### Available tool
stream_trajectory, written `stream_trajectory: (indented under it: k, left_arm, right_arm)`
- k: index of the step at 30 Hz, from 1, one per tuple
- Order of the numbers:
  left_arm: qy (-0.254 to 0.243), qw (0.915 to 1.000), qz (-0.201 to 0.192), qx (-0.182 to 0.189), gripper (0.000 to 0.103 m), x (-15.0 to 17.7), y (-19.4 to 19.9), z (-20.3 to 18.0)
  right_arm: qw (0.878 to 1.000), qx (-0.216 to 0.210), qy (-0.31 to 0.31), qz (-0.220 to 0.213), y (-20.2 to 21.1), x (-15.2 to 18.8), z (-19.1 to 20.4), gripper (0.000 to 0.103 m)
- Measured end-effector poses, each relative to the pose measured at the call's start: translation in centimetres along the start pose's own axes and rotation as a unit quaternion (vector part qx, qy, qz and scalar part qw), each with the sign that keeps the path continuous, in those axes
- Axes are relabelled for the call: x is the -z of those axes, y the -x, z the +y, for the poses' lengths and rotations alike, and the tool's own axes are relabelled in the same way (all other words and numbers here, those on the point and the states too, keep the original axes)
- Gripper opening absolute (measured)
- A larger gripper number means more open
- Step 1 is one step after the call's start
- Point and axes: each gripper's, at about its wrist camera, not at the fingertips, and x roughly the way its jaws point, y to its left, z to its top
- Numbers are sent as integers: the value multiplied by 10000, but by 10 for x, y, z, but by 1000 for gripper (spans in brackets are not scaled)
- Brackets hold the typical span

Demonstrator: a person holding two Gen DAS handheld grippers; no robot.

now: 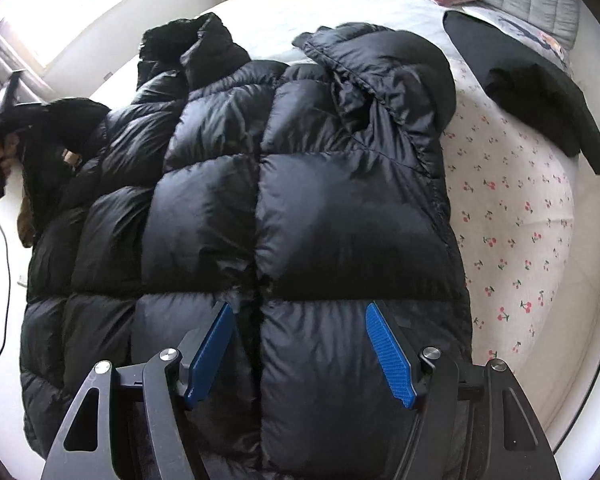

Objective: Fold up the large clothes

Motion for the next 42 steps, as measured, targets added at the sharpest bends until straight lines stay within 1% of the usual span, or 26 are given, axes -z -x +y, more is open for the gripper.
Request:
stream_trajectory:
  k: [3, 6, 10, 12, 14, 16, 17, 18, 19, 20, 22, 23, 24, 25, 27, 28, 29, 33, 35, 36, 37, 38, 39, 40, 41, 42]
  left_arm:
    - [348, 9988, -344, -8, 7, 18, 44, 38]
    - [728, 9966, -378, -17, 7, 54, 67, 82]
    - [1215, 9925, -17, -135, 8, 125, 70, 135]
    - [1525, 9875, 327, -232, 8, 173, 60, 161]
    - [1839, 9792, 792, -340, 10, 226, 43, 183]
    - [2002, 9712, 1238, -367, 26, 270, 29, 195]
    - [2065, 9682, 1370, -341, 29, 287, 26, 199]
    - [2112, 9663, 1448, -264, 36, 305, 26, 202]
    - [2091, 9668, 1459, -189, 44, 317, 29, 203]
    - [2012, 9688, 1436, -180, 48, 323, 34, 202]
    - [1810, 9748, 1274, -280, 66, 325, 49, 197]
    - [1630, 9802, 1074, -321, 71, 321, 61, 191]
    - [1515, 9836, 927, -318, 80, 318, 70, 188]
    - [1382, 9874, 728, -259, 86, 311, 81, 181]
    - [1172, 9922, 417, -108, 91, 299, 95, 173]
    - [1017, 9943, 329, -51, 94, 291, 97, 166]
    - [818, 9962, 299, -45, 96, 282, 96, 158]
    - [121, 9986, 460, -247, 96, 249, 67, 124]
    - [-155, 9968, 563, -544, 96, 233, 45, 114]
    - [-184, 9950, 682, -700, 96, 233, 32, 118]
    - [-156, 9928, 876, -807, 95, 228, 18, 118]
    - [-11, 9911, 1056, -811, 93, 224, 7, 120]
    - [167, 9905, 1150, -736, 83, 225, 8, 130]
    - [436, 9903, 1187, -575, 65, 223, 8, 139]
    - [615, 9905, 1120, -509, 57, 223, 12, 144]
    - [817, 9907, 962, -503, 44, 221, 19, 152]
  right_arm:
    - [10000, -47, 77, 3, 3, 1, 10, 70]
    - [9998, -72, 193, 14, 7, 2, 21, 70]
    - [9993, -73, 355, 42, 9, 4, 36, 70]
    - [9990, -59, 439, 75, 8, 4, 44, 70]
    - [9987, -38, 496, 136, 5, 4, 51, 70]
    - [9983, -26, 546, 219, 2, 7, 56, 70]
    - [9980, -18, 577, 275, 0, 8, 58, 70]
    - [9976, -5, 607, 329, -1, 9, 60, 70]
    - [9973, 12, 633, 370, -1, 10, 62, 70]
    - [9968, 40, 683, 416, -1, 11, 65, 70]
    - [9955, 123, 814, 472, -1, 12, 70, 70]
    - [9948, 185, 883, 483, 0, 12, 73, 70]
    - [9941, 238, 941, 487, 2, 12, 75, 70]
    - [9934, 290, 1005, 482, 4, 11, 79, 70]
    - [9927, 325, 1072, 453, 8, 10, 84, 70]
    - [9925, 316, 1091, 443, 9, 9, 86, 70]
    - [9924, 290, 1115, 425, 10, 8, 90, 70]
    - [9911, 239, 1211, 501, 7, 3, 104, 70]
    - [9906, 194, 1238, 549, 5, 0, 109, 70]
    - [9908, 150, 1225, 563, 5, -2, 112, 70]
    - [9911, 113, 1196, 572, 5, -4, 113, 70]
    - [9913, 97, 1174, 583, 5, -6, 113, 70]
    - [9915, 112, 1155, 583, 4, -8, 112, 70]
    - [9916, 160, 1147, 575, 4, -10, 111, 70]
    - [9916, 209, 1144, 572, 3, -11, 109, 70]
    - [9915, 266, 1134, 580, 2, -13, 106, 70]
